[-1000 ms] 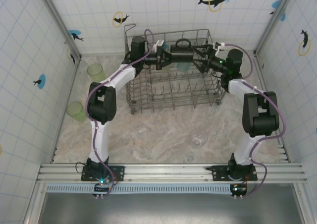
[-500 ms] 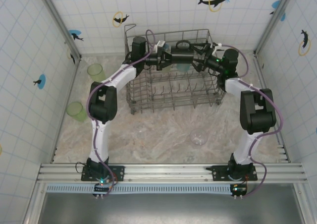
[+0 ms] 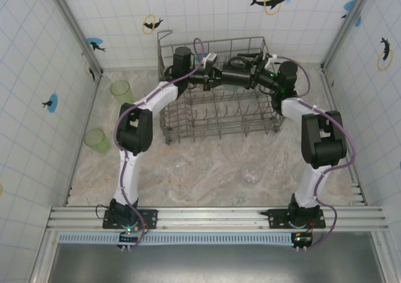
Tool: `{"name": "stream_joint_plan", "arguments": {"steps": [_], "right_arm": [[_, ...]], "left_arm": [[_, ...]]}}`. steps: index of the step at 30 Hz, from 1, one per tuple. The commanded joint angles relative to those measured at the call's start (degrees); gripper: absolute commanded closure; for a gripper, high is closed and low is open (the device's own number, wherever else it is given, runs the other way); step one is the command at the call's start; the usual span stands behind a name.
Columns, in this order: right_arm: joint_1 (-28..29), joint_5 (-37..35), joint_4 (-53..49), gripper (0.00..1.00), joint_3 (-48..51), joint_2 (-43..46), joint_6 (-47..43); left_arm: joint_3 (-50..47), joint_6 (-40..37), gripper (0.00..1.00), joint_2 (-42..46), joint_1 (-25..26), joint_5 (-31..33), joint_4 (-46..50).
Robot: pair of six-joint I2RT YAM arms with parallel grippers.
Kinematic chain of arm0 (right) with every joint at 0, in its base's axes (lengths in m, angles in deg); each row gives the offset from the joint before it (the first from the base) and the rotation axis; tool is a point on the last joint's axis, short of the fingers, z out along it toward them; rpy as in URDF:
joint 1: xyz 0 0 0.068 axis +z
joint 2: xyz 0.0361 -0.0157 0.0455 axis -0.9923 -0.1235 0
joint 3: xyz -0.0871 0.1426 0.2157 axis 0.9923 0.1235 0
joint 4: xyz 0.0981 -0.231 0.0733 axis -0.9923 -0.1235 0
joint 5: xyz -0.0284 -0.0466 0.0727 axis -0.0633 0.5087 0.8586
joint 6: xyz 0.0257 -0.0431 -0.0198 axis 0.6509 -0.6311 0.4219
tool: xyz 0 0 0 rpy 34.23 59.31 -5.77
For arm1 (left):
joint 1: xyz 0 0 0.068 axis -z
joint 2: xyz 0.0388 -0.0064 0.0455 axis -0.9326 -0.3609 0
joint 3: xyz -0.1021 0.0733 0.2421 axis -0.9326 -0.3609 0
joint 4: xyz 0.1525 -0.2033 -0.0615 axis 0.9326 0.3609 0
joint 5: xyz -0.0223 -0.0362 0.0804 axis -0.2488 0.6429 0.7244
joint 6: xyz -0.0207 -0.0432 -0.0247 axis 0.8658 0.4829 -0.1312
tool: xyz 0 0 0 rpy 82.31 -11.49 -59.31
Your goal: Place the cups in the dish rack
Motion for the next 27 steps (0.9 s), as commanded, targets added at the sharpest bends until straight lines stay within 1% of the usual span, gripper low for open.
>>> {"name": "stream_joint_plan", "arguments": {"steps": [1,3,7,10,12,16,20,24,27], "right_arm": [[2.64,3.47,0.06,0.16,2.78,1.87,-1.21],[2.64,3.59,0.67,0.18,3.79,2.28,-0.85],[2.54,3.5,2.75,0.35,5.08,2.41,0.93],[2.46,3.66,5.21,0.43,5.55,2.05,2.9],[2.32,3.85,6.29,0.46,5.76,1.98,3.62],[2.19,3.93,7.17,0.55,5.95,1.89,3.81],[2.15,3.95,5.86,0.62,5.34,1.92,1.96],[2.2,3.85,4.92,0.7,4.76,1.47,1.01],[2.07,3.84,5.26,0.71,4.37,0.9,1.41]], "left_arm": [[4.63,0.15,1.0,-0.28,0.51,2.43,-4.7],[4.68,0.15,1.0,-0.42,0.26,3.15,-4.7],[4.76,0.42,1.0,-0.93,-0.2,4.63,-4.79],[4.71,1.41,1.0,-1.08,-0.36,5.35,-5.81],[4.77,2.49,1.0,-1.37,-0.45,5.51,-6.9],[4.66,3.82,1.0,-1.83,-0.41,5.8,-8.08],[4.49,4.1,1.0,-2.07,-0.47,5.77,-8.3],[4.08,5.02,0.93,-2.09,-0.47,5.73,-9.34],[3.96,5.58,0.86,-2.18,-0.56,5.88,-9.81]]}}
